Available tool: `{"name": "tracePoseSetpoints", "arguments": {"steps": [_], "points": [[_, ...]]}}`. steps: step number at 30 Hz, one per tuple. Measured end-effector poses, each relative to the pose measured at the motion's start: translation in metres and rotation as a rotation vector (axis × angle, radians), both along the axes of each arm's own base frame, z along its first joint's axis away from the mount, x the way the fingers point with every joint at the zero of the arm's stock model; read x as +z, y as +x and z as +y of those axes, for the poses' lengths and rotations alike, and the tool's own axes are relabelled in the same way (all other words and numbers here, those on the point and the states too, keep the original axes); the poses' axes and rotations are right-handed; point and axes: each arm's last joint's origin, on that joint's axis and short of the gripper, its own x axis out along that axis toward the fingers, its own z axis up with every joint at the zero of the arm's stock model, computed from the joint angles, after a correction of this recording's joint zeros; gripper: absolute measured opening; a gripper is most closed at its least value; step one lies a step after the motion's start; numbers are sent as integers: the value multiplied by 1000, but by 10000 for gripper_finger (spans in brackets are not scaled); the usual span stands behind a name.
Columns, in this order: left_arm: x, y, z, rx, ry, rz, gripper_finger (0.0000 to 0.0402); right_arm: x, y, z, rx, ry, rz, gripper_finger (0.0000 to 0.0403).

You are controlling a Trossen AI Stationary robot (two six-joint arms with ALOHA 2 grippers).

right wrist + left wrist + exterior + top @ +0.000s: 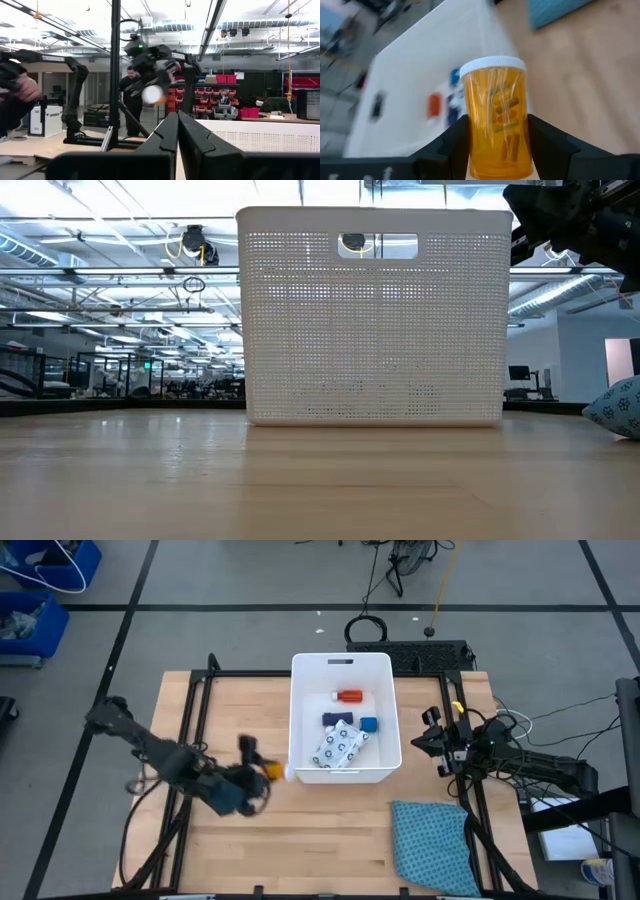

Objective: Pick & place medical supplies in basket/bin
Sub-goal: Put the orange pill bottle into the white container

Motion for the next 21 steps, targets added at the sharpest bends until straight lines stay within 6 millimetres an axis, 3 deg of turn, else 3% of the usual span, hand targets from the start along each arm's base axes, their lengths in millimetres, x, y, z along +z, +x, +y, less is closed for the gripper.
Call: {"name": "tracePoseSetpoints", "arguments": {"steps": [4,9,15,21], "points": [[12,-25,28,124,9,-23,174,0,0,0,0,0,0,4],[7,-59,59,193,-46,-110,174,0,0,0,0,0,1,4],[-33,-86,89,281,-124,-335,174,0,0,0,-1,-1,0,4],[-72,-89,107,246,-137,-581,174,0,0,0,-2,-2,0,4]]}}
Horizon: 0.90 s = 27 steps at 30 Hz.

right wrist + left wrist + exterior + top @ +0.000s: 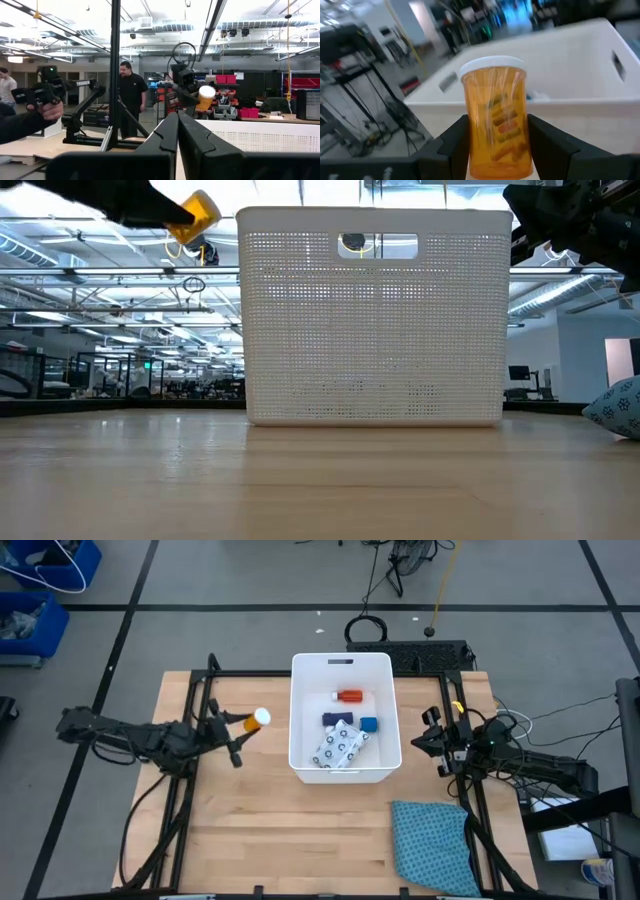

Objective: Pick & place medical supplies in basket/bin
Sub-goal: Put the orange pill bottle into the white container

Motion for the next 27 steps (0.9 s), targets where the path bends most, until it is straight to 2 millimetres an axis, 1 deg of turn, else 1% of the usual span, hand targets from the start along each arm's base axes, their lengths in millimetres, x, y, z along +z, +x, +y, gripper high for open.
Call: {"name": "tracePoseSetpoints", "arguments": {"steps": [3,7,10,14,18,21,24,27], "points": [[-3,1,10,37,11,-101,175,0,0,0,0,0,0,4],[2,4,22,109,22,-128,175,0,0,0,-2,0,0,4],[13,10,31,158,38,-137,175,0,0,0,-6,-6,-3,4],[35,28,43,131,51,-134,175,0,0,0,-7,-7,-4,4],[61,58,59,48,57,-123,175,0,0,0,-8,-7,-5,4],[75,88,73,-30,48,-102,175,0,0,0,-8,-7,-3,4],[80,122,88,-101,14,-66,175,0,0,0,-17,-28,-8,4],[79,160,102,-181,-27,-10,175,0,0,0,-28,-57,-14,4]]}}
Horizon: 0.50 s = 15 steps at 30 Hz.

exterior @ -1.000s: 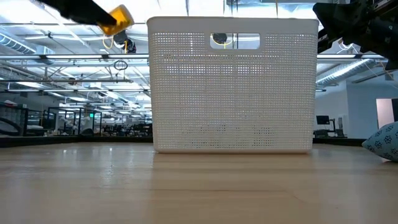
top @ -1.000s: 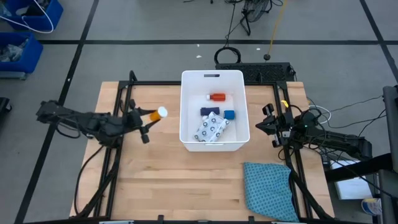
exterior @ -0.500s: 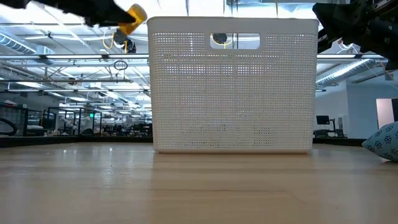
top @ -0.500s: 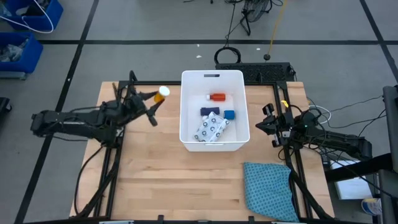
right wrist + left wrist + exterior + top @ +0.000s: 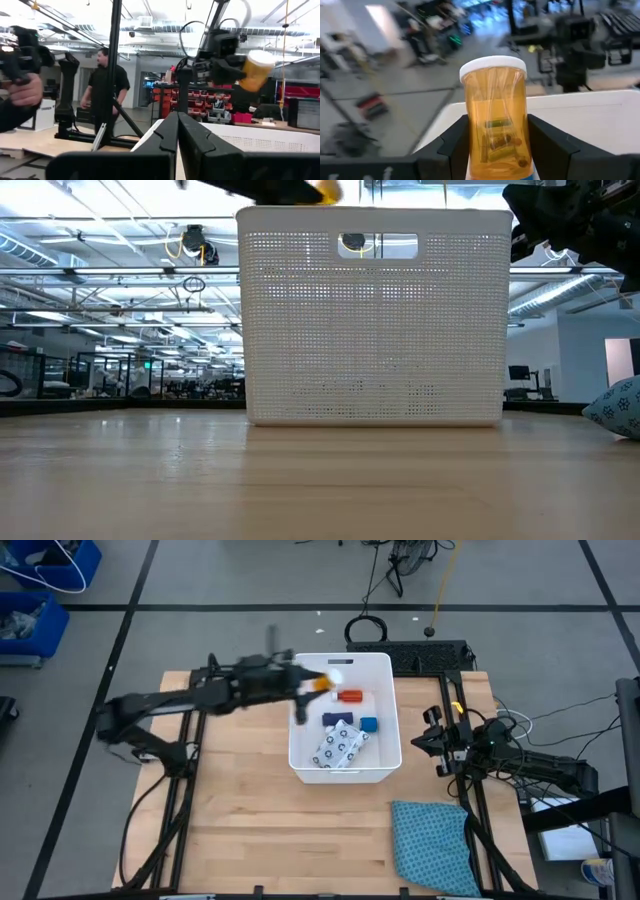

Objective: Pick & place medical supplies in basket/bin
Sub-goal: Put the orange pill bottle into the white container

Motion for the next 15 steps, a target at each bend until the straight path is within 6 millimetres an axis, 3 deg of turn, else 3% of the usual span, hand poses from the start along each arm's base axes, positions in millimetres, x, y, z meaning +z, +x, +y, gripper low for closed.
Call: {"name": "tracePoseSetpoints", "arguments": {"steps": [8,15], "points": [[-33,99,24,-230,-108,199,175,0,0,0,-18,-48,-7,4],[-71,140,34,-324,-193,367,175,0,0,0,-34,-90,-15,4]]}}
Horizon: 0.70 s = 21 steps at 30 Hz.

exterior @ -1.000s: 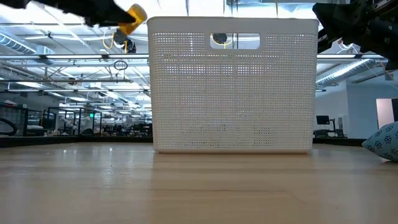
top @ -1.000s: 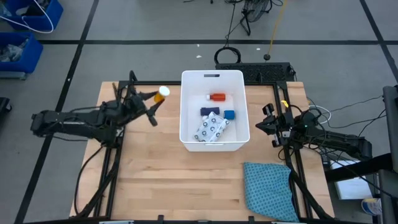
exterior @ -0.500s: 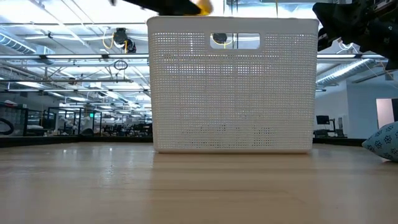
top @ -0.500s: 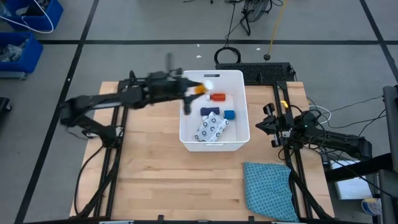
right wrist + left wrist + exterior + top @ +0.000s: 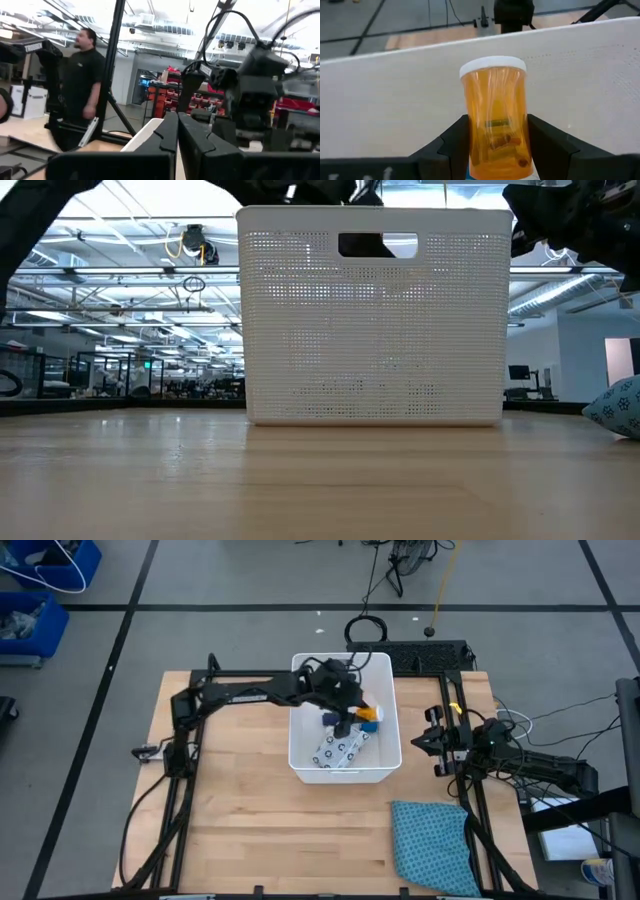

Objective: Pick & place medical supplies in basket/bin
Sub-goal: Put the orange pill bottle into the white container

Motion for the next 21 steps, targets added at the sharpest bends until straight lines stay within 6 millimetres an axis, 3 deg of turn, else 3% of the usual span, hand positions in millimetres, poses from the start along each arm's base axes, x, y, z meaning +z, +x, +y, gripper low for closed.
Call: {"name": "tracePoseSetpoints", "arguments": {"steps": [12,21], "points": [[-72,19,-1,-1,-102,184,175,0,0,0,-50,-121,-27,4],[-85,20,-19,-103,-43,263,175,0,0,0,-52,-126,-24,4]]}}
